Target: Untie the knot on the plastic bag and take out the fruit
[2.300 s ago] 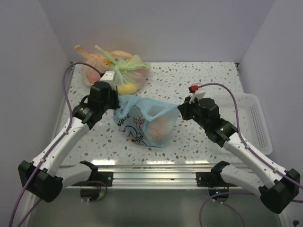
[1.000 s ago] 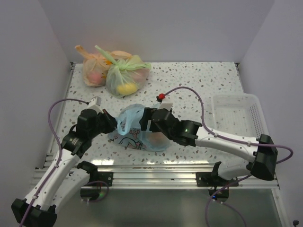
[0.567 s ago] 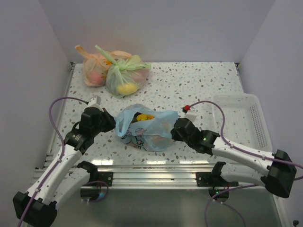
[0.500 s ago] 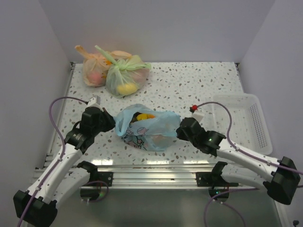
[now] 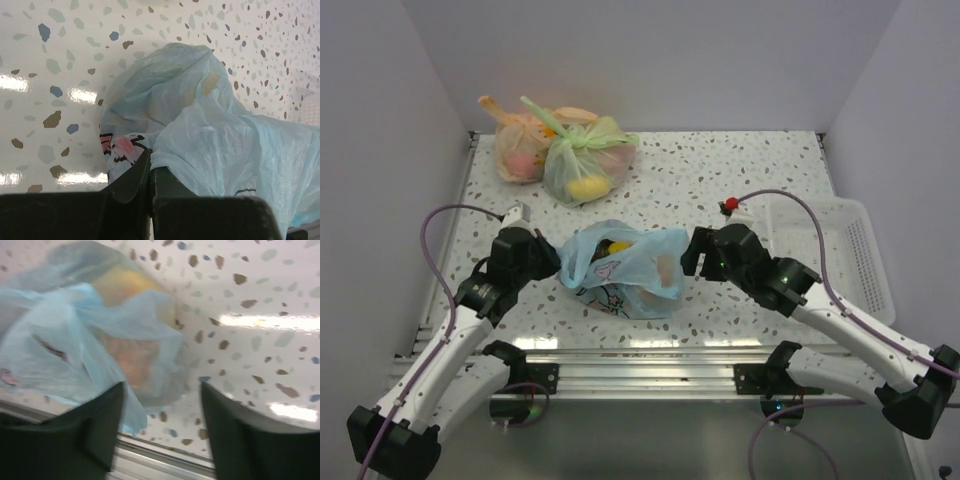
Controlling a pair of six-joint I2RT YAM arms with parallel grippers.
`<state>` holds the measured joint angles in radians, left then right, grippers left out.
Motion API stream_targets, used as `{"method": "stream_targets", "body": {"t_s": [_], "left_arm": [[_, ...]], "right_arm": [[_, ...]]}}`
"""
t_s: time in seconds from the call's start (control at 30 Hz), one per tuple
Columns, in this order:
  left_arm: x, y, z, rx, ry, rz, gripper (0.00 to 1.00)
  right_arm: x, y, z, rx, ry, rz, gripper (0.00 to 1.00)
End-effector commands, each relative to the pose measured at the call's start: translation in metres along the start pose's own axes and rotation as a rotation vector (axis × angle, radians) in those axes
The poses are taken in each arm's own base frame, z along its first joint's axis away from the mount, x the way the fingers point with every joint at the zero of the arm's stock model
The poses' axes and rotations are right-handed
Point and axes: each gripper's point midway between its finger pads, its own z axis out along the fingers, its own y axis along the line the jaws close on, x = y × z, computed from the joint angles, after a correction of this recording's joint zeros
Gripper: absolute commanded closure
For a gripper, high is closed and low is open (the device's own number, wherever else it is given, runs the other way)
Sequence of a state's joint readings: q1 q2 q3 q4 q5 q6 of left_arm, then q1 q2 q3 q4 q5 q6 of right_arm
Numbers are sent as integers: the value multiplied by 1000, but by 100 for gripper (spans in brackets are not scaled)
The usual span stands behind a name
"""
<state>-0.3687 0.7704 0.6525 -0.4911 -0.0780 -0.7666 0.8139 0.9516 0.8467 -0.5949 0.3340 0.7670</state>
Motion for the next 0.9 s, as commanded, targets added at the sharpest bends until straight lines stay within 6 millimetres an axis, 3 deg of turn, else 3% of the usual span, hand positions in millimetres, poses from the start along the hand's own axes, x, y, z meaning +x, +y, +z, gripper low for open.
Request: {"method": "stream_targets", "body": {"t_s": [0.0,0.07,0.13,0.2,0.23,0.3,0.33,0.43,0.6,0.73,0.87], "left_arm": [[-24,-11,-15,35,-84,27,99],[-22,-13,-15,44,-69,25,99],[-19,-14,-15,52,-54,21,99],[-18,-16,-13,60,-51,14,99],[-17,-16,-13,64,-48,11,99],[-18,-17,-13,65,-49,5,99],[-18,-17,-14,66,-50,3,99],[-18,-19,-15,73,-48,-2,99],[-20,-15,-18,56,-61,11,99],[-23,-10,-21,32,-75,24,99],[-25,-12,-23,37,-81,18,99]], "right_arm": [[-26,40,-28,-134,-6,-52,12],[-42,55,-39,-159,-40,-19,1],[-57,70,-44,-153,-73,8,1],[-61,81,-44,-134,-80,13,1],[-66,100,-47,-132,-101,10,1],[-67,111,-49,-90,-113,-18,1],[-71,127,-50,-83,-133,-21,1],[-79,144,-57,-77,-157,-20,1],[-101,137,-64,-2,-240,-61,1],[-115,144,-76,-28,-262,-77,1],[-106,158,-62,-24,-219,-94,1]]}}
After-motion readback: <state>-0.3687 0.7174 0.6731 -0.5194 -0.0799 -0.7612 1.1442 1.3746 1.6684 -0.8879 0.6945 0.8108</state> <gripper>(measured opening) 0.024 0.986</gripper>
